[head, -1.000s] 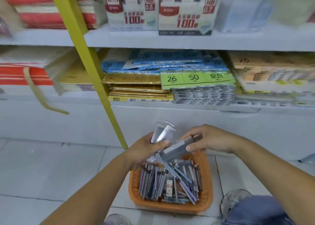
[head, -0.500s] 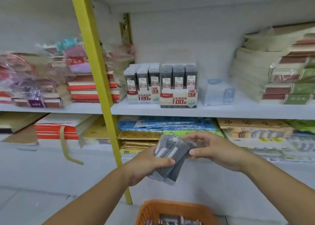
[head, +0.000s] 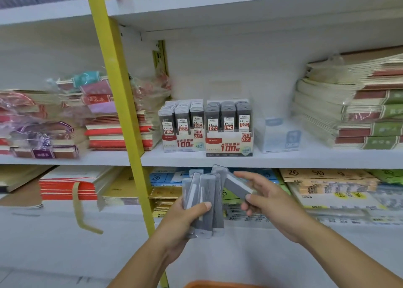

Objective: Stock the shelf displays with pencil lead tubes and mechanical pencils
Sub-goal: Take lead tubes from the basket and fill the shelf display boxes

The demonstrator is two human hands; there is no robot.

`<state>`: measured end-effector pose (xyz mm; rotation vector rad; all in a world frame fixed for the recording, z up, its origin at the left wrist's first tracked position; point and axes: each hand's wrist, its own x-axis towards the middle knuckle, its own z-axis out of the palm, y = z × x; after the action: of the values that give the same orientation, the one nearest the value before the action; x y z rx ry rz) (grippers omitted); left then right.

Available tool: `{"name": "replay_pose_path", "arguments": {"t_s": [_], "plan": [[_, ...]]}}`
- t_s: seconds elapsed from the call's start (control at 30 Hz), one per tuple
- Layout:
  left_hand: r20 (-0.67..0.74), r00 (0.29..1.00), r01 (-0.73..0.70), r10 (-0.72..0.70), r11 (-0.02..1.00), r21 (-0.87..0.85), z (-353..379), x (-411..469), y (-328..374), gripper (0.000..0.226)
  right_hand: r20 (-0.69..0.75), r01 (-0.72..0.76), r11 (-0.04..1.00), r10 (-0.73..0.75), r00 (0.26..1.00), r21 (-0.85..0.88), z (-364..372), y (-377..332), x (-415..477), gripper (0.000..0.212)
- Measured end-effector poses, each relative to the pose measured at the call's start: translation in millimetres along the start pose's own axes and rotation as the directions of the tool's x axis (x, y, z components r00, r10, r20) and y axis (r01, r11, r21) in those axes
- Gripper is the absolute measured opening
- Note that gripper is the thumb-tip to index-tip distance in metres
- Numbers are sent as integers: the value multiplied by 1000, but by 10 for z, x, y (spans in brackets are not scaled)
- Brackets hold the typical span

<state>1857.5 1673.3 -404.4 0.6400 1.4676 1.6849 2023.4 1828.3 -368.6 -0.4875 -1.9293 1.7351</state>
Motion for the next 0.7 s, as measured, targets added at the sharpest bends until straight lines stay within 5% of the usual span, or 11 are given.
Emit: {"name": "replay_pose_path", "arguments": {"t_s": [0.2,0.37,0.47,0.7], "plan": [[-66,993,-101,95,991,-91,23,-39,62,44,-37,34,990,-39,999,-134,188,-5,31,57],[-183,972,-175,147,973,-151,-22,-70,147,51,-102,13,984,-32,994,-177,332,-27,59,21],[-212,964,-195,160,968,-155,-84,-61,184,42,-111,-36,974,11,994,-224,394,-39,64,33],[-229,961,-194,158,970,-145,-7,-39,198,41,-79,-5,998,0,997,-60,464,-30,153,26]]}}
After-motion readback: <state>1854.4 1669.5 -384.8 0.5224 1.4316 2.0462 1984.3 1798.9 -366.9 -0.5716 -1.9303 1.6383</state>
